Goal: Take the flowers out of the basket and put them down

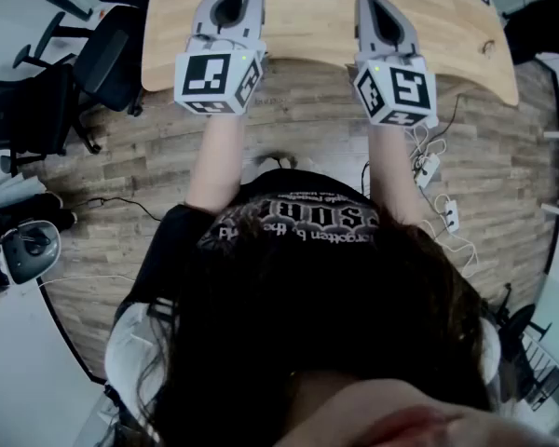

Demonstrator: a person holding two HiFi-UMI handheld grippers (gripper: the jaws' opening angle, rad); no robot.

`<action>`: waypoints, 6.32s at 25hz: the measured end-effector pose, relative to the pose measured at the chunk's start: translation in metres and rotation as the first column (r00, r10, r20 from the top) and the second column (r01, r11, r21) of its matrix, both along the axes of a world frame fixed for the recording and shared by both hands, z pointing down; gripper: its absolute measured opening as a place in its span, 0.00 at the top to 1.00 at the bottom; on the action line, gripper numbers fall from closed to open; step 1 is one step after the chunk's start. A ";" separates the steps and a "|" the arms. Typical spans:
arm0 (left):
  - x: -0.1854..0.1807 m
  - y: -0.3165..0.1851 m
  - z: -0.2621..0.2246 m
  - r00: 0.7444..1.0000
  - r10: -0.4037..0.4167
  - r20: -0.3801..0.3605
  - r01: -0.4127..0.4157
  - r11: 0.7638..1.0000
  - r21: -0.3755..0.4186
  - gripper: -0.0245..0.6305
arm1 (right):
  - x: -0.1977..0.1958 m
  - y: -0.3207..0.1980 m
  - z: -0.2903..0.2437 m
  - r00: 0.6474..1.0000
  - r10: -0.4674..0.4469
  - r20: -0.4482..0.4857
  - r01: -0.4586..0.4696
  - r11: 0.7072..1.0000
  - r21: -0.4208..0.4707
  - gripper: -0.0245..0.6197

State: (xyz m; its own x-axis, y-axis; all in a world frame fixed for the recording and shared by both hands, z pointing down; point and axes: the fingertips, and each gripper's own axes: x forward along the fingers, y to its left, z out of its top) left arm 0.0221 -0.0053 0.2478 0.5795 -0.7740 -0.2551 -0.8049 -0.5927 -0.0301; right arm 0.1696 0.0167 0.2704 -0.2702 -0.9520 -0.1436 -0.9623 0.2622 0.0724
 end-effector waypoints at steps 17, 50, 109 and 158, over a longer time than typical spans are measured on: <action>-0.031 -0.037 0.017 0.999 0.022 0.030 -0.021 1.000 -0.022 0.96 | -0.023 -0.038 0.018 0.999 -0.029 0.043 0.031 0.999 -0.043 0.92; -0.022 -0.187 0.023 0.994 -0.091 0.064 0.094 0.995 -0.041 0.96 | -0.008 -0.208 0.028 0.989 -0.127 0.073 0.133 0.987 -0.094 0.92; -0.028 -0.390 0.034 0.994 0.050 0.095 -0.041 0.995 -0.095 0.96 | -0.080 -0.468 0.173 0.794 -0.601 -0.094 0.472 0.706 -0.528 0.44; -0.042 -0.401 0.046 0.992 0.034 0.124 -0.021 0.994 -0.109 0.96 | -0.078 -0.445 0.305 0.575 -0.785 -0.230 0.269 0.447 -0.853 0.80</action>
